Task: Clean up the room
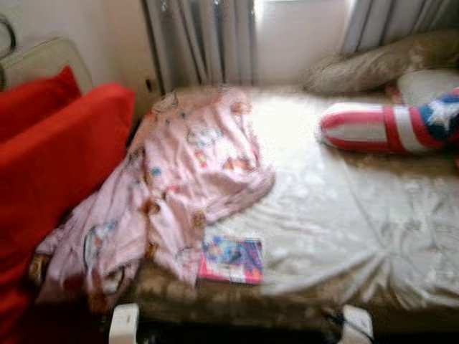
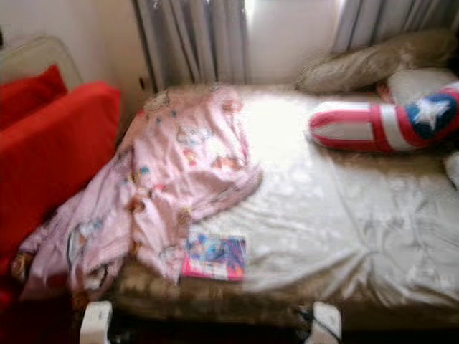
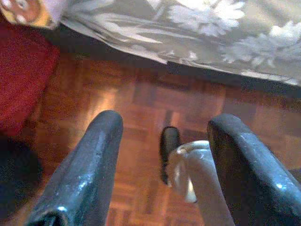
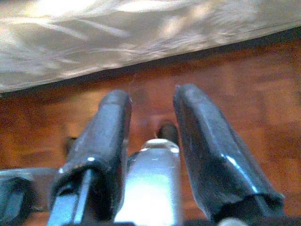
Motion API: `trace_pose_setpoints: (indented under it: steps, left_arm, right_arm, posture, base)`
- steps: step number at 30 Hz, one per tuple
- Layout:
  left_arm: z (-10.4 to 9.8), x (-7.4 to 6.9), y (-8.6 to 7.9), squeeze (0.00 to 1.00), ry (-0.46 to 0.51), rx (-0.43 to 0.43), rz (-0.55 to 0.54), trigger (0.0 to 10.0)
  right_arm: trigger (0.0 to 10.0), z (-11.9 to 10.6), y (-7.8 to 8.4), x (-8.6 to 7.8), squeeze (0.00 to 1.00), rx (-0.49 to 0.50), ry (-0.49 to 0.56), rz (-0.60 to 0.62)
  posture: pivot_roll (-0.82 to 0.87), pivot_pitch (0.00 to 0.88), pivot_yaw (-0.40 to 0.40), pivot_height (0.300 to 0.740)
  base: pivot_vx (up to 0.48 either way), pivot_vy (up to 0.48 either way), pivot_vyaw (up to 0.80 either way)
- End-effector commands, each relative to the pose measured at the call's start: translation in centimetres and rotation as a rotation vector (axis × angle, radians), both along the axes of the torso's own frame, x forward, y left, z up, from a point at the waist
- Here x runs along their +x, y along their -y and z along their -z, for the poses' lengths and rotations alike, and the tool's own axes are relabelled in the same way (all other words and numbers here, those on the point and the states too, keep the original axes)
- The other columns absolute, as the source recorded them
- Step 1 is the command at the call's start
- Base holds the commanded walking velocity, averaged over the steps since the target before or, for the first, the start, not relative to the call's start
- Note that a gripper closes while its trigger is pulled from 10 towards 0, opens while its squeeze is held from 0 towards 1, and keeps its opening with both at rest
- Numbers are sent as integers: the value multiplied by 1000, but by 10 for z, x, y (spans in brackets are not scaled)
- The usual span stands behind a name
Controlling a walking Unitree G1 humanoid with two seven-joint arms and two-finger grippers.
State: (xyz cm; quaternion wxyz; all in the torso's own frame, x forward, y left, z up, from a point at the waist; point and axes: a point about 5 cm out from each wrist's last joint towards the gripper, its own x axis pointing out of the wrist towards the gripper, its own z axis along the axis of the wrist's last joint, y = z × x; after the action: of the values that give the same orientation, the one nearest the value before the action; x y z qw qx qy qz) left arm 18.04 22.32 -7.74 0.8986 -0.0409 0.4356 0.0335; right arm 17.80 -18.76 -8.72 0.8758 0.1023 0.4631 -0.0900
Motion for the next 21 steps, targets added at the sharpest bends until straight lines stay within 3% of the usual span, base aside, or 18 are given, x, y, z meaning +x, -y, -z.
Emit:
trace_pose_setpoints:
  steps: [1, 5, 11, 18, 21]
  left_arm:
    - [-1, 4, 6, 0, 2, -5, 10, 10000]
    - [0, 8, 20, 0, 4, -16, 22, 10000]
    - [-2, 14, 21, 0, 14, -14, 19, 10000]
    - [-8, 28, 27, 0, 41, -9, 33, 10000]
    - [-11, 32, 21, 0, 50, -3, 26, 10000]
  right_arm:
    - [10000, -1, 10, -2, 0, -21, -1, 16]
    - [10000, -1, 10, -2, 0, -20, -2, 15]
    - [10000, -1, 10, 0, 0, -20, 2, 17]
    - [10000, -3, 8, 5, 0, -18, 11, 6]
    - [10000, -7, 5, 13, 0, -12, 29, -5]
  posture:
    - [-51, 0, 36, 740]
    - [-50, 0, 36, 740]
    - [-45, 0, 32, 740]
    - [-38, 0, 35, 740]
    - [-39, 0, 47, 740]
  base:
    - [0, 480, 0]
    - [0, 480, 0]
    - [0, 449, 0]
    - [0, 0, 0]
    - [0, 0, 0]
